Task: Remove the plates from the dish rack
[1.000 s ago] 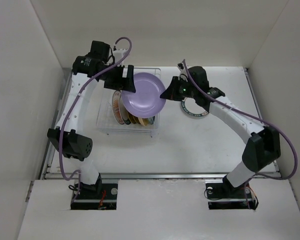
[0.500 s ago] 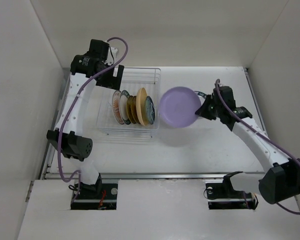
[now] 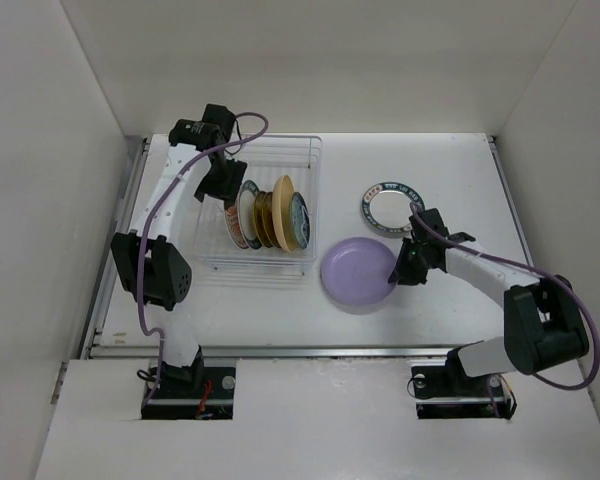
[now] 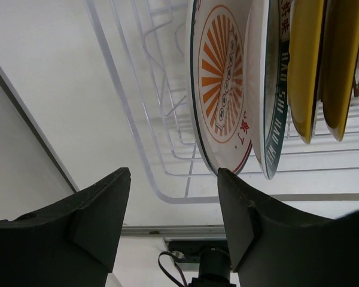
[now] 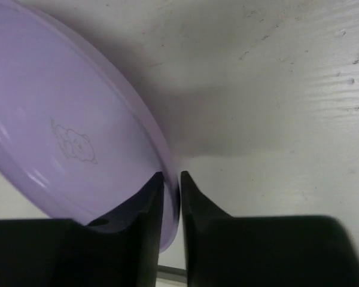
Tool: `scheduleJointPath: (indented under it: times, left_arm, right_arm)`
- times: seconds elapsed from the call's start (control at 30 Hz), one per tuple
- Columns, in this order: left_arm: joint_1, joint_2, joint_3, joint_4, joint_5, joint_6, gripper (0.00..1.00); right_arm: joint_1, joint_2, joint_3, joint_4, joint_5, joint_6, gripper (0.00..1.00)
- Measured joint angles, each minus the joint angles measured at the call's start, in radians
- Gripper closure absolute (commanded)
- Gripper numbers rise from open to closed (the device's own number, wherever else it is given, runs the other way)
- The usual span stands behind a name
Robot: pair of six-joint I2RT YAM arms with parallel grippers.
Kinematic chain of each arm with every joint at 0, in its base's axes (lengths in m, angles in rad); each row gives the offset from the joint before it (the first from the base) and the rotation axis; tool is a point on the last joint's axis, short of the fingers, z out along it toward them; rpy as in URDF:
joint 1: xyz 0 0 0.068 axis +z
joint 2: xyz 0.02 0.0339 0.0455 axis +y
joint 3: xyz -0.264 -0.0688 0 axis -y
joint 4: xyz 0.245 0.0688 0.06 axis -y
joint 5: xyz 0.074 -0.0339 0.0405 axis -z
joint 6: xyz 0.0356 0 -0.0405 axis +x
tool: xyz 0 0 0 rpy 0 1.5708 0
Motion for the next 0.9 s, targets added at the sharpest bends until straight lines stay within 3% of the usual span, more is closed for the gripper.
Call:
scheduleJointPath:
  times: [0.13,0.17,0.27,0.4,0.47,0.73,0.83,0.9]
  left_arm:
    - [0.000,0.012,-0.012,0.000,-0.001,-0.001,0.41]
    - [0.000,0.014,-0.013,0.000,-0.001,-0.001,0.41]
    - [0.000,0.018,-0.021,0.003,0.000,-0.001,0.40]
    - [0.000,0.024,-0.023,0.003,0.008,-0.001,0.42]
    - [0.000,0.034,-0.023,0.006,0.014,-0.001,0.53]
    - [0.000,0.165,-0.002,0.008,0.053,-0.002,0.78]
    - [0.002,0.179,0.019,0.005,0.091,-0.035,1.00]
    - [0.001,0.175,0.035,-0.003,0.072,-0.064,1.00]
  right_arm:
    - [0.000,0.077,-0.006,0.028,-0.008,-0.001,0.57]
    - [-0.002,0.084,-0.006,0.035,-0.021,0.002,0.46]
    - [0.000,0.078,0.000,0.047,-0.032,0.007,0.29]
    - [0.000,0.058,0.002,0.037,-0.014,0.006,0.27]
    - [0.000,0.048,0.005,0.017,0.002,0.005,0.27]
    - [0.000,0.004,0.134,-0.086,0.072,-0.024,0.27]
    - [0.000,-0.010,0.184,-0.105,0.089,-0.035,0.27]
    - [0.000,-0.031,0.203,-0.121,0.097,-0.040,0.27]
